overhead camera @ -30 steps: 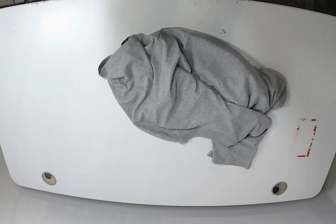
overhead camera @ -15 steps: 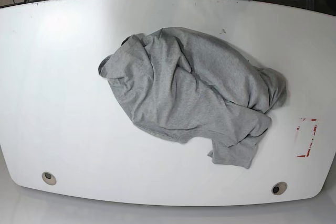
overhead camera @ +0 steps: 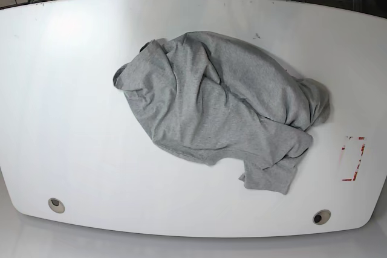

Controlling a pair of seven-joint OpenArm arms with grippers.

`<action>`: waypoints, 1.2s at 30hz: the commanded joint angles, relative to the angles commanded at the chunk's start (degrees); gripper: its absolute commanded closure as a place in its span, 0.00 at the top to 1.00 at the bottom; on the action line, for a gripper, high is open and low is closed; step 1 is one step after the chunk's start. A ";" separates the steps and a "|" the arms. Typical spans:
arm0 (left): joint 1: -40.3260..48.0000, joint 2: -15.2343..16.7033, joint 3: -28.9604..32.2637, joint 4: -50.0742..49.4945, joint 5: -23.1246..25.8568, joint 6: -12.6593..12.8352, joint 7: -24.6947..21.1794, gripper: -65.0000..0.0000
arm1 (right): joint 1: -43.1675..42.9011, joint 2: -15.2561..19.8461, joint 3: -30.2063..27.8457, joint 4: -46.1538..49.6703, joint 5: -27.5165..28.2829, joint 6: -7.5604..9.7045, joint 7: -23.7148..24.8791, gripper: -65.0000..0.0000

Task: Fold the T-shirt properly

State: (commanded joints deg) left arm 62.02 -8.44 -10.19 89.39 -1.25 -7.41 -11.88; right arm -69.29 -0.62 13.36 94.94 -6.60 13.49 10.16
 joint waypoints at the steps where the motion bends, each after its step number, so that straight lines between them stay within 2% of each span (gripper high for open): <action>1: 0.09 -0.04 -0.33 0.34 0.49 0.00 0.22 0.69 | -0.13 -0.13 0.02 0.05 0.51 0.14 -0.18 0.29; 12: 1.89 -0.25 -0.48 3.63 1.75 0.01 0.25 0.69 | -2.58 -0.41 -0.18 3.19 4.32 0.61 -0.53 0.28; 22: 2.09 -0.09 -0.89 6.96 1.66 0.30 1.03 0.68 | -3.53 -0.73 0.18 7.36 3.44 0.71 -0.31 0.28; 24: 2.59 -0.12 -0.83 9.37 0.67 0.24 0.82 0.68 | -4.32 -0.80 0.37 10.31 2.80 0.69 -0.45 0.28; 36: 5.23 -0.41 -1.20 15.71 -1.84 0.38 1.04 0.68 | -5.39 -0.62 0.67 14.06 2.75 0.71 0.03 0.28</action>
State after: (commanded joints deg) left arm 67.26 -8.85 -11.38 105.10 -3.09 -7.03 -10.84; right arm -74.68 -1.24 14.03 109.00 -3.85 14.20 10.20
